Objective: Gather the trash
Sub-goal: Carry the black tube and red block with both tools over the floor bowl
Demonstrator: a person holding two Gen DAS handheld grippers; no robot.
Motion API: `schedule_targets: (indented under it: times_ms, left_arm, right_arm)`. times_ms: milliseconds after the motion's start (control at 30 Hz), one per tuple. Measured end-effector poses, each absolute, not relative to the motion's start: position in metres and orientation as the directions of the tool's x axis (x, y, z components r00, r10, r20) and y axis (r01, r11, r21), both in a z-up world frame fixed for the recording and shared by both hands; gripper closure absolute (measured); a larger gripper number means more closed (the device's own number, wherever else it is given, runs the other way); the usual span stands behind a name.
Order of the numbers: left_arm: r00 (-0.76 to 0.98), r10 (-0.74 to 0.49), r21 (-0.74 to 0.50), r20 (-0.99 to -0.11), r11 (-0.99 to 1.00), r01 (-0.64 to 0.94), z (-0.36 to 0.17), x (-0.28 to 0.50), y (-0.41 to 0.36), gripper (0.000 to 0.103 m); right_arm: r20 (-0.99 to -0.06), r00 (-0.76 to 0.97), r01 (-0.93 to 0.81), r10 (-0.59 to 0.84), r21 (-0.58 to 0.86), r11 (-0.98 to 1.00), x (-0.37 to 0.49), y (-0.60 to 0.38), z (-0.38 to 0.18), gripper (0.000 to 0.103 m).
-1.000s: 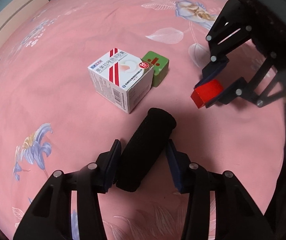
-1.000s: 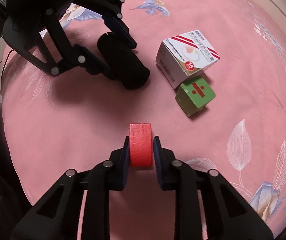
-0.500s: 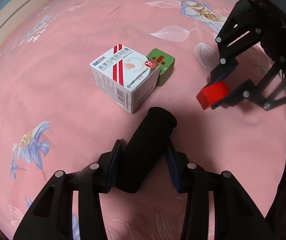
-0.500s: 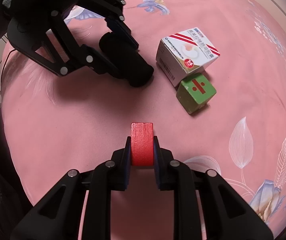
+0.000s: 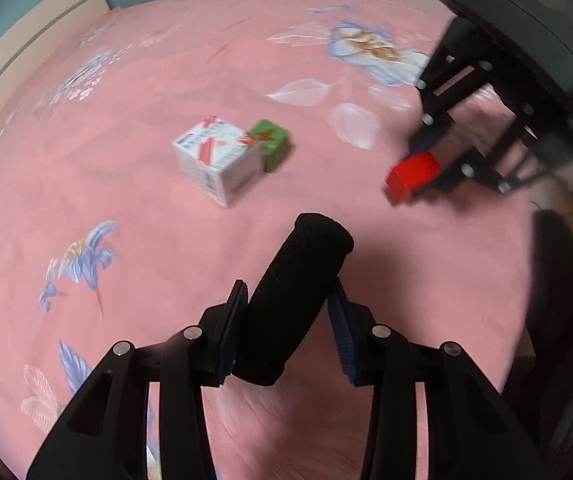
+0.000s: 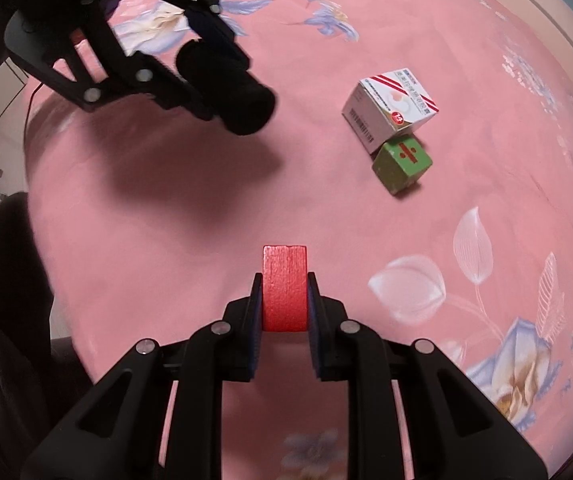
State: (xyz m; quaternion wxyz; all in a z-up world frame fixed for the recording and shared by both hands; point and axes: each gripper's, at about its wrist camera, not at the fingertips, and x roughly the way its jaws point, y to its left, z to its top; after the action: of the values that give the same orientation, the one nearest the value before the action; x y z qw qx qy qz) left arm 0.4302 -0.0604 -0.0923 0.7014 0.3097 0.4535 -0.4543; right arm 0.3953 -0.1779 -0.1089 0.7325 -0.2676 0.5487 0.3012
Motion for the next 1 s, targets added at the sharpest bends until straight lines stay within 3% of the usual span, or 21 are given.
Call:
schedule_targets:
  times_ms: [467, 1000]
  left_arm:
    - [0.224, -0.348, 0.074, -0.91, 0.396, 0.915, -0.051, 0.286, -0.009, 0.06]
    - [0.258, -0.335, 0.112, -0.906, 0.398, 0.911, -0.035, 0.192, 0.015, 0.06]
  right_arm:
    - [-0.958, 0.246, -0.718, 0.147, -0.078, 0.692, 0.294, -0.163, -0.071, 0.082]
    - [-0.96, 0.238, -0.776, 0.148, -0.096, 0.623, 0.175, -0.12, -0.07, 0.082]
